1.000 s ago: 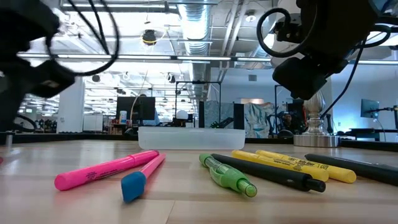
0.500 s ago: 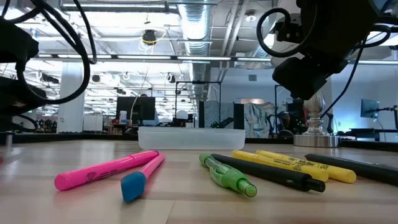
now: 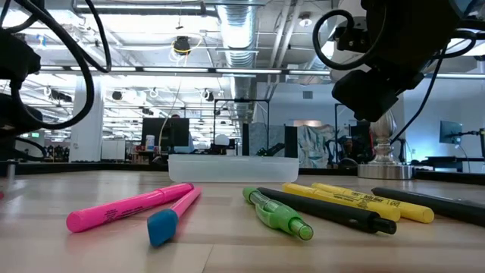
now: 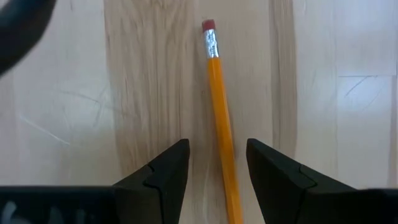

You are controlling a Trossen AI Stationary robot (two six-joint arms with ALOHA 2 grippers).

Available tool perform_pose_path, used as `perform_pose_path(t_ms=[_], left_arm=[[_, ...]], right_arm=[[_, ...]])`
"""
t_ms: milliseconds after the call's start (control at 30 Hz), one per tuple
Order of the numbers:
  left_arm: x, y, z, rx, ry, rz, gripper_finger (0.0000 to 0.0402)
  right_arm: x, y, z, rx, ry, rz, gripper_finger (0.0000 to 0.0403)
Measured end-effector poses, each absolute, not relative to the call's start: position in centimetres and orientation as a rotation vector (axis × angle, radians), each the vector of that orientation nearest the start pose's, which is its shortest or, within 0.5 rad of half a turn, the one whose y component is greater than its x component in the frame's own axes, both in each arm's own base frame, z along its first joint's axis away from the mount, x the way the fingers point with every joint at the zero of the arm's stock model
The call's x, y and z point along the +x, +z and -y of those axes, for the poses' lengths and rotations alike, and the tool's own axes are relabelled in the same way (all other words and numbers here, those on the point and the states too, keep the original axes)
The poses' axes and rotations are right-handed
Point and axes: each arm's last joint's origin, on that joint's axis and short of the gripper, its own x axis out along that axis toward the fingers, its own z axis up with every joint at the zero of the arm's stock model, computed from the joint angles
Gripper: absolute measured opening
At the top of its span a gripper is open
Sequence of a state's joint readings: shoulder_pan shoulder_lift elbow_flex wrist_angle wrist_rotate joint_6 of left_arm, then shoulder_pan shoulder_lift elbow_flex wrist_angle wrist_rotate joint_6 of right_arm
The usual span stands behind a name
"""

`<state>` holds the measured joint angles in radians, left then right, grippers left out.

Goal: Pick & place school supplies into a supply box
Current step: Put the orange pencil into the transparent supply box

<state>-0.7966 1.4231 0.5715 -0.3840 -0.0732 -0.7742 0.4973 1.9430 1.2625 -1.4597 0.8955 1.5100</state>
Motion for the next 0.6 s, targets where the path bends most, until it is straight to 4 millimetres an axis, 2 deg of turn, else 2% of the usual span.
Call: perform_pose_path(t_ms=[200,600], left_arm=[[15.19,12.83,15.90,-0.151,-0.149,-1.277,0.0151],[14.95,12.84,16.32,-0.122,-0.175,-1.250,0.0079]], right_arm=[[27.26,16.96,-12.22,-0.193,-1.169,-0.937,0.0116],[27.26,16.95,-12.22,-0.192,-1.169,-0.937,0.0116]])
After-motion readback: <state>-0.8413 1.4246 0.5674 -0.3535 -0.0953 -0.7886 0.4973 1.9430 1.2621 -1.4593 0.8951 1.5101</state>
